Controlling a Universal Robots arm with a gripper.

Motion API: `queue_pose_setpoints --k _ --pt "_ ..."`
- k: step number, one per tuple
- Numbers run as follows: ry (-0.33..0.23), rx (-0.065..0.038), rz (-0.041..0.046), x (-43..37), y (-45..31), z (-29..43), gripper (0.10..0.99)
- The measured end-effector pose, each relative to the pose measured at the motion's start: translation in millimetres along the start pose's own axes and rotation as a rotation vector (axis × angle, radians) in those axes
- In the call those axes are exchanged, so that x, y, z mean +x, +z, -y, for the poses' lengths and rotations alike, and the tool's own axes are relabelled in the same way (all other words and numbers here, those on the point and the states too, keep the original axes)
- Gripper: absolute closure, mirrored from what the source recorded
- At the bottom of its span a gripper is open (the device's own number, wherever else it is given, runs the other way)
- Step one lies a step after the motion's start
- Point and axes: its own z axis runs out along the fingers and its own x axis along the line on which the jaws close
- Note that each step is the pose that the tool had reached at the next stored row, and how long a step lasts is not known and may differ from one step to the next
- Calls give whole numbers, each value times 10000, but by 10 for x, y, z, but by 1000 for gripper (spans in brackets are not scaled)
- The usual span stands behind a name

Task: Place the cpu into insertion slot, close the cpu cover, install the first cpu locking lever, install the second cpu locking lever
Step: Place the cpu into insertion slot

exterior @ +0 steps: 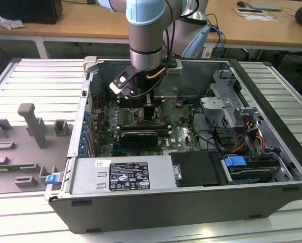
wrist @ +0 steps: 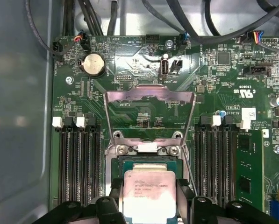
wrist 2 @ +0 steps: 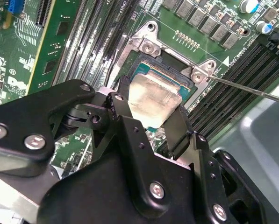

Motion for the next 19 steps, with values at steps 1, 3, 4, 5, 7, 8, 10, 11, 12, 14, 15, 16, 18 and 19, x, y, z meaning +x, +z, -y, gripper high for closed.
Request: queue_pose_setpoints --k 1,3,4,5,7,8,10,11,12,14,15,16,18,19 --pt "-1 0 -1 0 7 0 545" --pt "0 3 0 0 30 2 545" --pt "0 4 0 1 35 2 545" --pt "0 5 1 4 42 3 545" --pt "-1 6 -1 8 51 4 545" --pt "0 6 0 10 59 4 545" --pt "-1 8 1 11 64 5 545" --pt "-1 8 2 11 64 5 545" --pt "-1 8 2 11 65 5 545" --pt "0 7 0 12 66 5 545" --pt "0 7 0 12 66 5 545" --pt "0 7 0 12 66 5 545" --pt "-1 6 1 12 67 5 537" --pt "0 6 0 12 67 5 537"
